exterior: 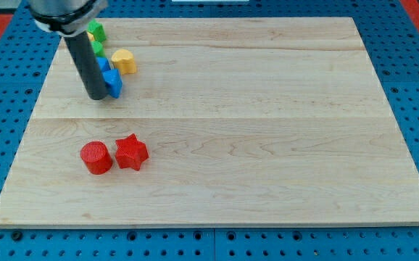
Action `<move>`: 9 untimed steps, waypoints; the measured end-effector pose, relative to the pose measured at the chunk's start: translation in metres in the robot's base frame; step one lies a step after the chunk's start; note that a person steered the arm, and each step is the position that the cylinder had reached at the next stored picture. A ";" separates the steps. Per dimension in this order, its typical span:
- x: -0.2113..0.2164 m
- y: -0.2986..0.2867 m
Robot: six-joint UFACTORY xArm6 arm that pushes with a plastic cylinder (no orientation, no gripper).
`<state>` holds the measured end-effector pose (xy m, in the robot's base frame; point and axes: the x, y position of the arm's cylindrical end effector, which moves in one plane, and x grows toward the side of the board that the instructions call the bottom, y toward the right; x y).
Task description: Move red blocks to the top right side of the board
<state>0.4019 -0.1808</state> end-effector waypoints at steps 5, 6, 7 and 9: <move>0.141 0.003; 0.139 0.033; 0.134 0.064; 0.194 0.091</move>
<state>0.5956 -0.0902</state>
